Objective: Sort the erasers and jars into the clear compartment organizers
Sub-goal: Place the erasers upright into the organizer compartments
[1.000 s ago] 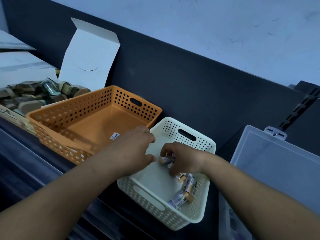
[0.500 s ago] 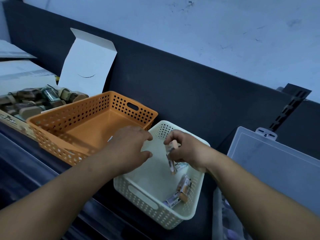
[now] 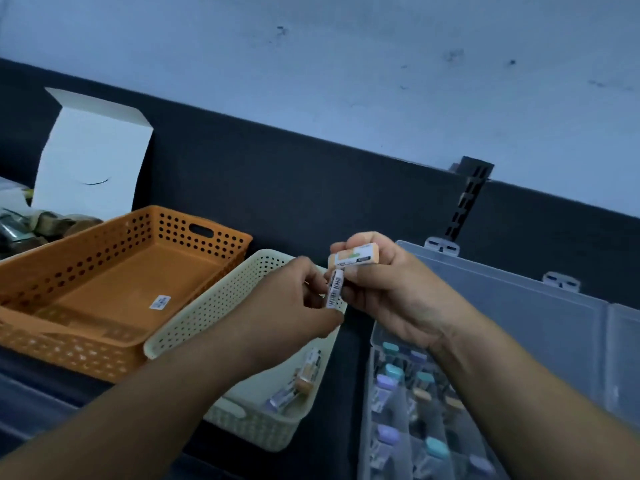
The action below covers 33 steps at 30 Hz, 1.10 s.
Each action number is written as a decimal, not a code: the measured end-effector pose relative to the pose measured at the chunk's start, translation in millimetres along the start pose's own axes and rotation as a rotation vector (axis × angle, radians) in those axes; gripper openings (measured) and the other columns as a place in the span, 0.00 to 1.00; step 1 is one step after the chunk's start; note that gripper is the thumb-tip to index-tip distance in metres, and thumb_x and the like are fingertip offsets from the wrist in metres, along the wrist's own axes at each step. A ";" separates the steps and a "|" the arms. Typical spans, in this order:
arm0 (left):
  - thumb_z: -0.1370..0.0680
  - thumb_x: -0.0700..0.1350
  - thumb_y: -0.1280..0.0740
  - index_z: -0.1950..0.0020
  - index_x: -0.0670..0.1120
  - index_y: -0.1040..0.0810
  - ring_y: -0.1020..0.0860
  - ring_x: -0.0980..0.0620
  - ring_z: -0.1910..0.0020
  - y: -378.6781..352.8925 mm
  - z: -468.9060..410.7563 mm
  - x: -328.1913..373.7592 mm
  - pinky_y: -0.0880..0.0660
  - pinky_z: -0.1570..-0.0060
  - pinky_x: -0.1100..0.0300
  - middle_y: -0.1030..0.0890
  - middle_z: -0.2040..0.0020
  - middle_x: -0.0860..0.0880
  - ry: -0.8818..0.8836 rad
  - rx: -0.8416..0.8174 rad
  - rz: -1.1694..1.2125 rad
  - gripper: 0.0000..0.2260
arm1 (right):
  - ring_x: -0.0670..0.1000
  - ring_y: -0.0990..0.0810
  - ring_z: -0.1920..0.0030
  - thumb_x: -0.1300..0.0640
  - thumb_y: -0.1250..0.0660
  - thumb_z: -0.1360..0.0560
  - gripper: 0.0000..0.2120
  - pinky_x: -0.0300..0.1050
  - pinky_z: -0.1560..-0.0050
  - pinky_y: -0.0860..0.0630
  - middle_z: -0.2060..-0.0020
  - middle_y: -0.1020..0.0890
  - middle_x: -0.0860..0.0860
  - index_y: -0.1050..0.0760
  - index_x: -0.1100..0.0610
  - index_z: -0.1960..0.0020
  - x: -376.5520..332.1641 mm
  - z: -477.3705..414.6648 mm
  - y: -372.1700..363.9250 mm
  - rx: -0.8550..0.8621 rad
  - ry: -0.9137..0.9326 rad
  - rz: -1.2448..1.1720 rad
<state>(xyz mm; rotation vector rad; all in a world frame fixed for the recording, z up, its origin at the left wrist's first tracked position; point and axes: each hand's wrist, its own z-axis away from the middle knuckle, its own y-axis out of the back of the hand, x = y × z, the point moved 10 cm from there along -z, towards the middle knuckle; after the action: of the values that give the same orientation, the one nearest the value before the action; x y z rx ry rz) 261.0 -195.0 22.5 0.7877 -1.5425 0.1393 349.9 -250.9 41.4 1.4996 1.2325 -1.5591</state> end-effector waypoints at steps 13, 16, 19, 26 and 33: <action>0.21 0.43 0.35 0.53 0.45 0.18 0.24 0.59 0.67 -91.1 -10.9 53.9 0.24 0.63 0.67 0.21 0.66 0.52 -0.028 -0.134 0.227 0.06 | 0.50 0.18 0.68 0.58 0.43 0.19 0.10 0.41 0.68 0.20 0.57 0.16 0.53 0.23 0.54 0.45 -26.1 113.3 124.1 0.334 -0.048 -0.055; 0.20 0.41 0.38 0.51 0.42 0.19 0.26 0.57 0.66 -118.2 -11.1 64.1 0.24 0.61 0.66 0.22 0.65 0.49 -0.035 -0.180 0.207 0.08 | 0.47 0.21 0.75 0.57 0.43 0.19 0.09 0.38 0.75 0.24 0.62 0.16 0.52 0.25 0.58 0.49 -27.7 140.2 154.9 0.480 -0.088 -0.026; 0.19 0.41 0.39 0.50 0.44 0.19 0.25 0.57 0.66 -142.0 -9.7 73.4 0.25 0.62 0.66 0.22 0.64 0.48 -0.046 -0.198 0.137 0.09 | 0.43 0.30 0.81 0.56 0.42 0.20 0.11 0.33 0.82 0.32 0.67 0.19 0.51 0.24 0.59 0.54 -26.6 166.6 181.0 0.576 -0.113 -0.142; 0.22 0.41 0.34 0.53 0.48 0.20 0.20 0.53 0.63 -176.2 -11.0 93.0 0.20 0.55 0.57 0.18 0.60 0.48 -0.155 -0.112 -0.026 0.04 | 0.42 0.31 0.81 0.56 0.39 0.23 0.12 0.31 0.81 0.33 0.69 0.21 0.52 0.21 0.61 0.59 -22.4 210.5 213.6 0.569 -0.152 -0.381; 0.23 0.44 0.32 0.56 0.51 0.22 0.21 0.53 0.59 -192.8 -10.3 96.1 0.24 0.58 0.57 0.19 0.60 0.52 -0.196 -0.074 -0.313 0.02 | 0.45 0.27 0.77 0.64 0.39 0.22 0.12 0.34 0.76 0.30 0.64 0.19 0.52 0.22 0.54 0.44 -32.5 224.1 224.5 0.490 -0.165 0.009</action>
<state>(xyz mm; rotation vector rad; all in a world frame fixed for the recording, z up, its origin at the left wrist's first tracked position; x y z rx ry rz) 382.4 -372.2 42.1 0.9951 -1.5762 -0.2300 475.6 -542.3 9.9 1.6183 0.7810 -2.0338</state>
